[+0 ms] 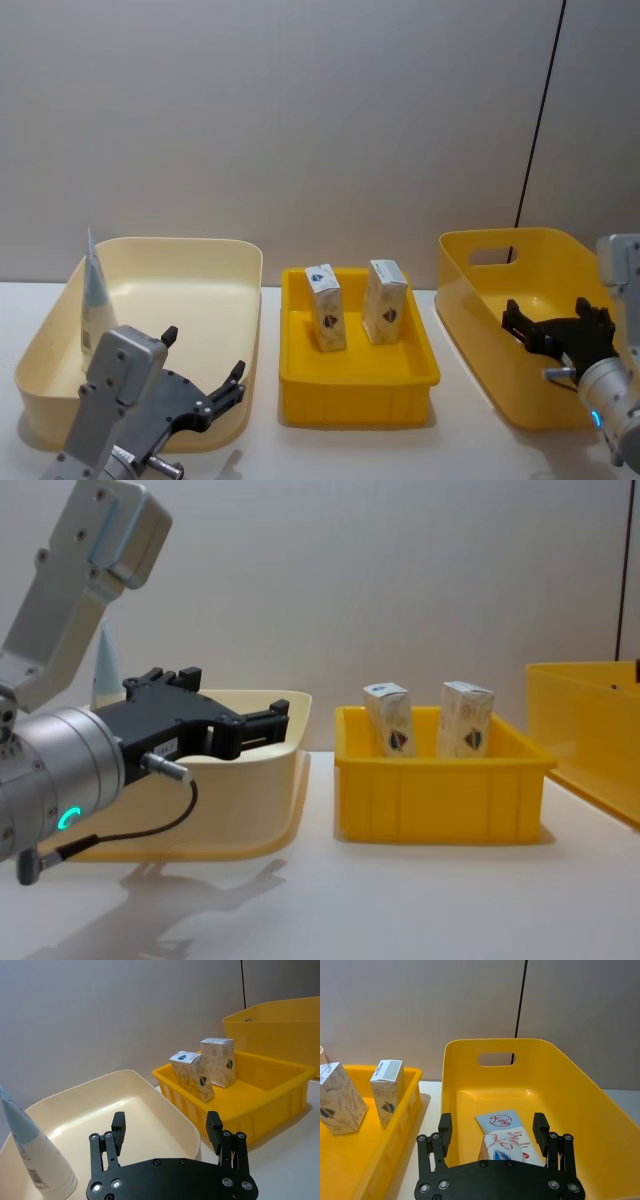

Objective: Bimanual collaborative sorting of washing and personal care products

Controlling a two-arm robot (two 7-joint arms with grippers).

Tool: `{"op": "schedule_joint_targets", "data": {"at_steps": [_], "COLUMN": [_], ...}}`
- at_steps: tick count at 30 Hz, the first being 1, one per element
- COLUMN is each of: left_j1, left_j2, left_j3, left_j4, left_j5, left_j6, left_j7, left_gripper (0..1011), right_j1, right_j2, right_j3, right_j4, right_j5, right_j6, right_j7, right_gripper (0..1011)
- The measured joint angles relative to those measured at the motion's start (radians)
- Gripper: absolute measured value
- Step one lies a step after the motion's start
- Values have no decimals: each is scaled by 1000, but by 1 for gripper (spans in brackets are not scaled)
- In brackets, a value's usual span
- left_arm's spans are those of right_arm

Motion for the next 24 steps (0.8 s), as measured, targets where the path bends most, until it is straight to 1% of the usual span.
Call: {"op": "schedule_joint_targets", "data": {"at_steps": [4,8,9,14,15,16,18,24], "left_j1": [0,0,0,0,0,0,0,0], "left_j2": [0,0,0,0,0,0,0,0], "left_j3": [0,0,0,0,0,0,0,0], "left_j4": [0,0,0,0,0,0,0,0], "left_j5": [0,0,0,0,0,0,0,0], "left_j6": [0,0,0,0,0,0,0,0], "left_j7": [0,0,0,0,0,0,0,0], "left_gripper": [1003,1003,1003,1003,1003,1003,1003,1003], "right_j1": [-5,-16,-16,-32,-37,-37,-45,-66], "right_j2": [-1,-1,-1,-2,-2,-2,-2,-2], "right_j3": [3,10,10,19,23,23,28,43], "right_j4": [-8,-23,-23,-48,-57,-57,-68,-102], "right_j5": [1,7,7,21,26,26,32,57], "right_j6": [-20,-57,-57,-111,-130,-130,-151,-225], "right_j7": [7,23,23,49,56,56,69,108], "right_gripper": [1001,1001,1001,1001,1001,1001,1001,1001]}}
